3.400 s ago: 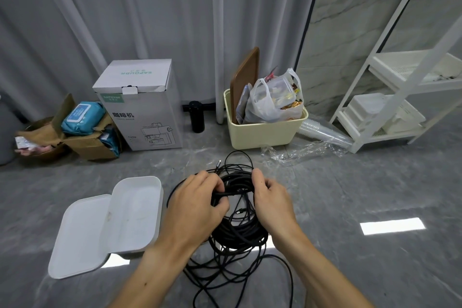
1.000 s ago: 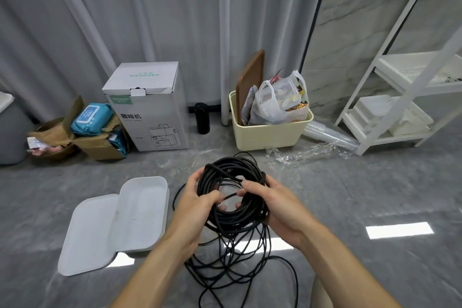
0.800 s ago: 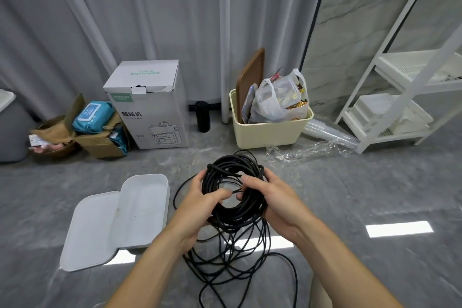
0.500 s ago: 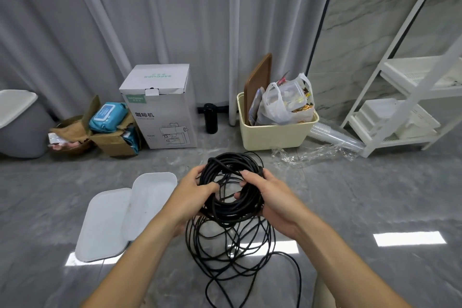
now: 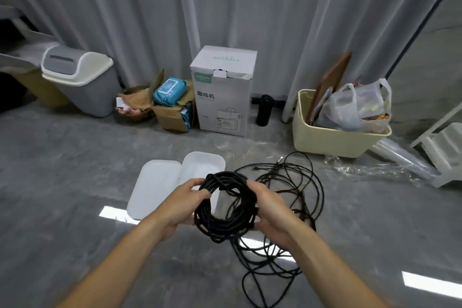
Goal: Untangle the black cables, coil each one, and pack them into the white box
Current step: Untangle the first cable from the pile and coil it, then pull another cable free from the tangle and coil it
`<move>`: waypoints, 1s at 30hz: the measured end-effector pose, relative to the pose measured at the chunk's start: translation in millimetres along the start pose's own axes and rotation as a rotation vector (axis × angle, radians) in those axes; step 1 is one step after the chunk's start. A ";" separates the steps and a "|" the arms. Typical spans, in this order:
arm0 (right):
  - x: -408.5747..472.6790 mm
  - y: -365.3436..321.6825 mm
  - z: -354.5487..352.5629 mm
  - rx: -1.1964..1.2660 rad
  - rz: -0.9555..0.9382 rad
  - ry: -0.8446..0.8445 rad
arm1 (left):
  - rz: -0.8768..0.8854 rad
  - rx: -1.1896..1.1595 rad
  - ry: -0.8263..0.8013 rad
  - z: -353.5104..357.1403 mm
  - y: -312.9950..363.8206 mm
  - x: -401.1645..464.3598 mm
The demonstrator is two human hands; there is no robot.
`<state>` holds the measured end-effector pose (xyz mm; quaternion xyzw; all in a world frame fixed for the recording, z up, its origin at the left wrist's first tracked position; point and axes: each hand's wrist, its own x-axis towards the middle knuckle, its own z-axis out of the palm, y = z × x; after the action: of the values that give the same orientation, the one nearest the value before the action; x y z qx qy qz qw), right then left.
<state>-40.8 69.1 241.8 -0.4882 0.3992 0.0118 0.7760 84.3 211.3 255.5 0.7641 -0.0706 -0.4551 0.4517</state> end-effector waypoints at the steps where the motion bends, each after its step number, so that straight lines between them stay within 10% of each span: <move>1: 8.0 7.3 11.5 -0.004 0.033 -0.018 | -0.022 -0.003 0.021 -10.8 -13.3 7.0; 30: 231.8 241.4 100.3 -0.129 0.443 0.034 | -0.302 0.035 0.413 -69.8 -281.6 209.3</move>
<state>79.5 186.2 -64.6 -0.4373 0.5081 0.1992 0.7148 172.5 310.2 -76.7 0.8505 0.1299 -0.3504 0.3702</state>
